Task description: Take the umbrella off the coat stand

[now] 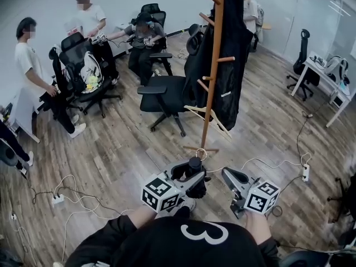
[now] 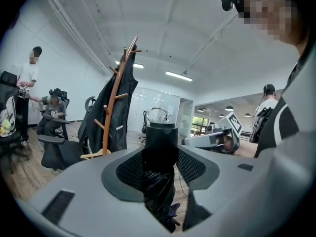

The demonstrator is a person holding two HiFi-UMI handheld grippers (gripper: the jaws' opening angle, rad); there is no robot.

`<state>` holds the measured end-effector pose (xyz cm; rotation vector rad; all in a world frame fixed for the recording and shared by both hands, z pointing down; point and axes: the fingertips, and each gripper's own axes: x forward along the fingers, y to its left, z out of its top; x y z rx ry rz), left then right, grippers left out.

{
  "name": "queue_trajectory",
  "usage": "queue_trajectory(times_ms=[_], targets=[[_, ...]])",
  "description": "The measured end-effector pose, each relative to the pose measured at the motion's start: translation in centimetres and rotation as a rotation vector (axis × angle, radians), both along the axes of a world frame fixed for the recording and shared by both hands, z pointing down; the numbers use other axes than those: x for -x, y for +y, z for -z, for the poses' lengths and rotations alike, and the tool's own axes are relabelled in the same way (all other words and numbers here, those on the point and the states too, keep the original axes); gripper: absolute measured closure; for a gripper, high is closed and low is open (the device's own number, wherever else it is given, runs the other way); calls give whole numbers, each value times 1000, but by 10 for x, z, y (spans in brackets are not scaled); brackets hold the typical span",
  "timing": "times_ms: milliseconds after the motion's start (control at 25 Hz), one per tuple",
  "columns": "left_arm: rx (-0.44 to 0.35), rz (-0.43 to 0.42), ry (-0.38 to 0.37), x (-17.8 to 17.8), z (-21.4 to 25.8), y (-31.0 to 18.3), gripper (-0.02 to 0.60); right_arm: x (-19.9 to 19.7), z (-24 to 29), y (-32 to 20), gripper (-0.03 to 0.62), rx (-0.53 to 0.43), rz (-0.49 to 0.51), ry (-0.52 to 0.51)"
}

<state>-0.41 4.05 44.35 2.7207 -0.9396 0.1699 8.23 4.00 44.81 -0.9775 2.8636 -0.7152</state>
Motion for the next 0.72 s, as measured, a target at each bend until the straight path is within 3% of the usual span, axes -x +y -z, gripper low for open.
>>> queue_trajectory(times_ms=[320, 720], targets=[[-22, -25, 5, -3, 6, 34, 373, 4, 18, 38, 569, -74, 27, -30], [-35, -15, 14, 6, 8, 64, 373, 13, 13, 70, 569, -63, 40, 6]])
